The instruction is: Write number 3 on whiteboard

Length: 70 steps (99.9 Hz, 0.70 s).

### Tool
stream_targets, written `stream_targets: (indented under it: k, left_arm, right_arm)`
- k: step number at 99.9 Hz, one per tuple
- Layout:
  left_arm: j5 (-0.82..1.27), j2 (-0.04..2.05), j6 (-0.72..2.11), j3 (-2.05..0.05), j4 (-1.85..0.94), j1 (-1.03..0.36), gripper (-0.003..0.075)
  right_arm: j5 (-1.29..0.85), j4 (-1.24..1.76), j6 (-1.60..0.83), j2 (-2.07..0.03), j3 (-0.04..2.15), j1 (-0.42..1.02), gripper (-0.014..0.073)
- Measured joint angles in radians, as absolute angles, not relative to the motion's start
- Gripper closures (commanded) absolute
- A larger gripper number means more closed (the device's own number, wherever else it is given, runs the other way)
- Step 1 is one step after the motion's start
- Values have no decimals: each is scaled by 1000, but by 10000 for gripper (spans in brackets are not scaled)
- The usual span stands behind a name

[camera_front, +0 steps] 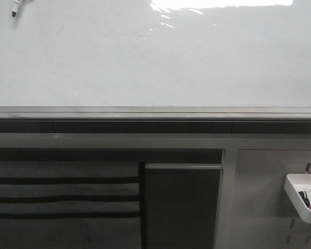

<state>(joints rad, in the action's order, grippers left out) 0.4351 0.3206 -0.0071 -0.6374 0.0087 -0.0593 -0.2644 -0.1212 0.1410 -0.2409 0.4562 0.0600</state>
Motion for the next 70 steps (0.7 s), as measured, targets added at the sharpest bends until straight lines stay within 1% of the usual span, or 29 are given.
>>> stream_targets:
  k: [22,25,29,30,33,34,36,39,40,41,43,44,45,46,49,51,52,55,57,70]
  left_arm:
    - [435,321,-7,-637,9,-59,738]
    - [435,321,-7,-637,9,-59,731]
    - [435,321,-7,-637,9,-59,705]
    - [435,321,-7,-637,9,-59,687]
    - [433,321,-7,-637,9,-59,639]
    - [433,321,-7,-637,9,-59,610]
    - [433,321,-7,-637,10,-59,577]
    - [433,321,-7,-637,11,-59,487]
    - [433,321,-7,-637,14,-59,468]
    - [433,321,-7,-637,14,-59,429]
    - [433,321,-7,-637,14,-59,392]
    - [433,321,-7,-637,14,-59,356]
    - [433,321,-7,-637,14,-59,339]
    - [433,321,-7,-637,15,-59,308]
    - [433,321,-7,-637,15,-59,256]
    - [433,321,-7,-637,15,-59,227]
    - [433,321,-7,-637,15,-59,219]
    - [433,321,-7,-637,15,-59,192]
    - [433,321,-7,-637,16,-59,188]
    - [431,321,-7,-637,16,-59,187]
  right_arm:
    - [-256,-121,141,-241,456,60,664]
    - [-252,-121,141,-241,456,60,648]
    - [-250,-121,141,-241,456,60,597]
    - [-250,-121,141,-241,456,60,586]
    - [-248,-121,141,-241,456,60,513]
    - [-248,-121,141,-241,456,60,496]
    - [-248,-121,141,-241,456,60,422]
    - [-246,-121,141,-241,456,60,363]
    - [-246,-121,141,-241,456,60,323]
    - [-246,-121,141,-241,456,60,305]
    - [-246,-121,141,-241,456,60,232]
    - [-246,-121,141,-241,456,60,232]
    - [-246,-121,141,-241,456,60,200]
    - [-246,-121,141,-241,456,60,186]
    - [-246,-121,141,-241,456,60,123]
    - [-246,-121,141,-241,456,60,104]
    - [-246,-121,141,-241,456,60,81]
    - [-246,-121,141,-241,456,60,64]
    - [-246,-121,141,-241,456,60,54]
    - [-246,-122,139,-241,456,60,53]
